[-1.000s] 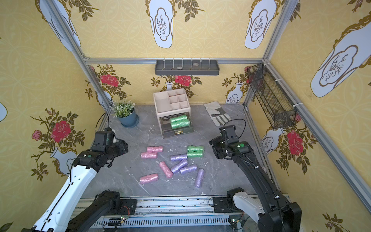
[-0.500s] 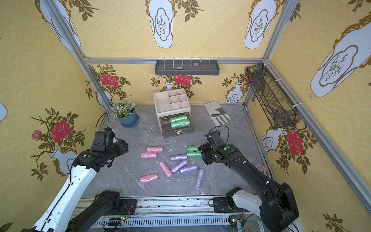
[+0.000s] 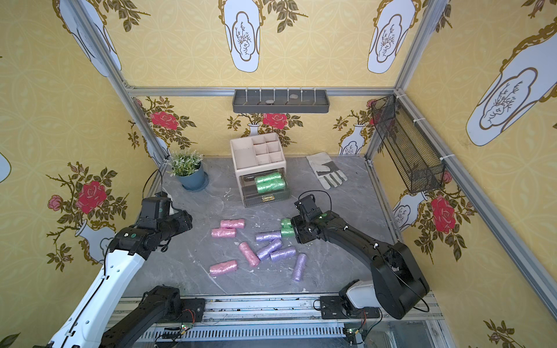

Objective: Sort the rolls of trash bags by color and place them into the drawer
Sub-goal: Pick up the roll of trash bags from the center of the board.

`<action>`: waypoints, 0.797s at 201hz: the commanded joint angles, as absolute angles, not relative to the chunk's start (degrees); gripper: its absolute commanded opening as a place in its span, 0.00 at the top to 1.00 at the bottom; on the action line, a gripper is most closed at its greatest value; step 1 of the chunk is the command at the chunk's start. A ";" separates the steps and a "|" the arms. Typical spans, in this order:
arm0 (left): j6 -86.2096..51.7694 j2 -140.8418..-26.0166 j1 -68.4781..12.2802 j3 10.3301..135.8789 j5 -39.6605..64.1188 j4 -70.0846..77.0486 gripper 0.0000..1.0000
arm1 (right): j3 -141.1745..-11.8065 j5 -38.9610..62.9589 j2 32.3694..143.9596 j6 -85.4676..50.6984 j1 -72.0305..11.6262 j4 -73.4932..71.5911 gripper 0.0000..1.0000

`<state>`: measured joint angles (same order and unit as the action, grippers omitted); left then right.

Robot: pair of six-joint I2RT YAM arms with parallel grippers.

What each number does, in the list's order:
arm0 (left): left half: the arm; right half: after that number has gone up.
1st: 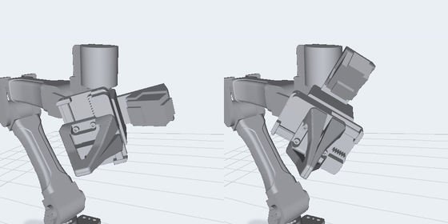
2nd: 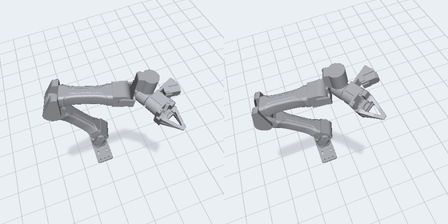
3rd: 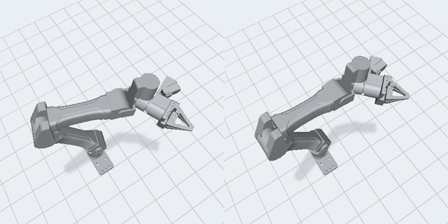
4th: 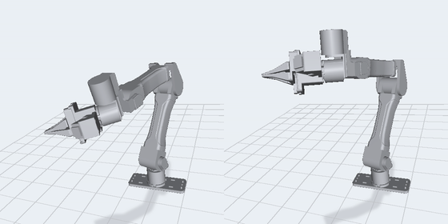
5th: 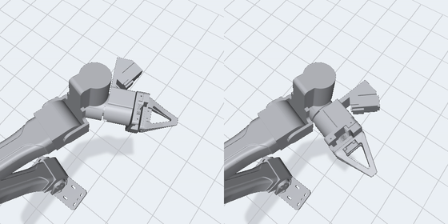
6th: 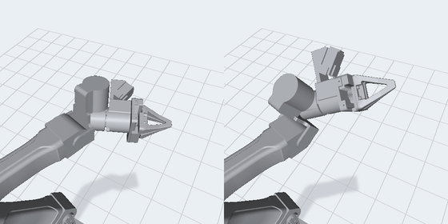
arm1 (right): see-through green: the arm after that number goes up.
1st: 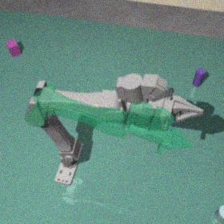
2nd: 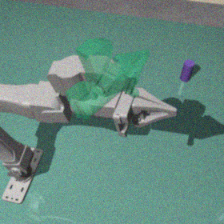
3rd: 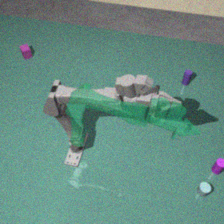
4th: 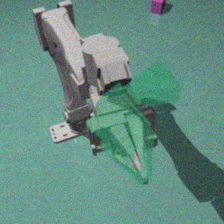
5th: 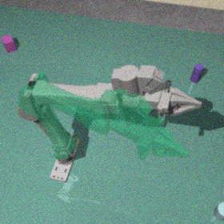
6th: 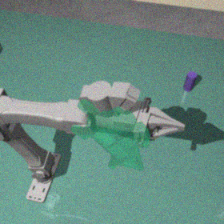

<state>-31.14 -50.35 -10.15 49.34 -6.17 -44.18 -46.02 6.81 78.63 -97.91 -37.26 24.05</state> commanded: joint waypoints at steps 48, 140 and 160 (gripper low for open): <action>-31.20 -50.14 -10.12 49.07 -6.02 -43.69 0.42 | -45.27 6.66 82.38 -101.69 -37.31 19.13 0.47; -31.03 -50.01 -10.02 49.26 -6.03 -43.83 0.42 | -45.73 7.32 86.94 -102.65 -36.89 16.93 0.45; -31.00 -50.01 -10.05 49.22 -6.05 -43.68 0.42 | -45.78 7.11 87.36 -102.75 -36.83 16.97 0.46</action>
<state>-31.14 -50.06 -10.11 49.34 -6.15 -44.16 -45.47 7.20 86.91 -102.17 -36.86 18.17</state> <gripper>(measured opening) 0.582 0.552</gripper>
